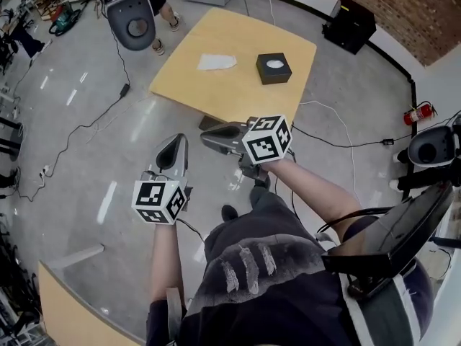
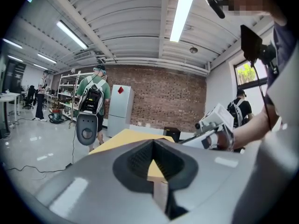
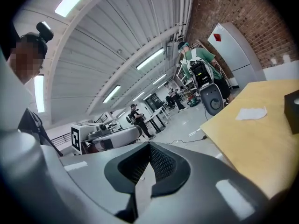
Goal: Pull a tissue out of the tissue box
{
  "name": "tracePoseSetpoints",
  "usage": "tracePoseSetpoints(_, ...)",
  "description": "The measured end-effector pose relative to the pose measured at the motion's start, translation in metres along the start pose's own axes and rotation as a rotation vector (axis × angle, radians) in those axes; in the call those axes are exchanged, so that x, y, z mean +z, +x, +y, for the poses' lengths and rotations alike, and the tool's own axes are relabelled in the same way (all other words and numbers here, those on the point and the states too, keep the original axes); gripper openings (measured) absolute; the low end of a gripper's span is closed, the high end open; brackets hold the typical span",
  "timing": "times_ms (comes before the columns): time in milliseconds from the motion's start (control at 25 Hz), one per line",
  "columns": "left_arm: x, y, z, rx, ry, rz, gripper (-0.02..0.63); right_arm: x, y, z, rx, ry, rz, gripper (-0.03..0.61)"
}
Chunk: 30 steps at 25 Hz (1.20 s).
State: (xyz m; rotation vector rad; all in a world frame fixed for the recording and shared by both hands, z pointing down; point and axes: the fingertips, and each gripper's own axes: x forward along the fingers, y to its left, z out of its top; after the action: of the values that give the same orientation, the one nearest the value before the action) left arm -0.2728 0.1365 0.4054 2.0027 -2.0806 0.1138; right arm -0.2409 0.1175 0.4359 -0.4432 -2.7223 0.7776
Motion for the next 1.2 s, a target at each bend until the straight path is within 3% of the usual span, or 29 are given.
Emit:
tracePoseSetpoints(240, 0.001, -0.030, -0.001, 0.027, 0.044, -0.045, 0.002, -0.016, 0.000, 0.032, -0.004, -0.020, 0.002, 0.000)
tracePoseSetpoints(480, 0.005, -0.042, -0.011, -0.001, 0.015, -0.064, 0.002, -0.013, -0.007, 0.046, -0.009, 0.030, -0.042, 0.000)
tracePoseSetpoints(680, -0.004, -0.041, -0.033, -0.009, 0.022, -0.023, 0.002, -0.013, -0.018, 0.048, 0.020, 0.090, -0.082, 0.000)
tracePoseSetpoints(880, 0.007, -0.044, -0.053, 0.013, -0.032, -0.041, 0.002, -0.007, -0.038, 0.053, 0.067, 0.066, -0.116, 0.000)
tracePoseSetpoints(1200, 0.016, -0.036, -0.116, 0.056, -0.004, -0.013, 0.002, -0.009, -0.092, 0.057, 0.134, 0.048, -0.153, 0.000)
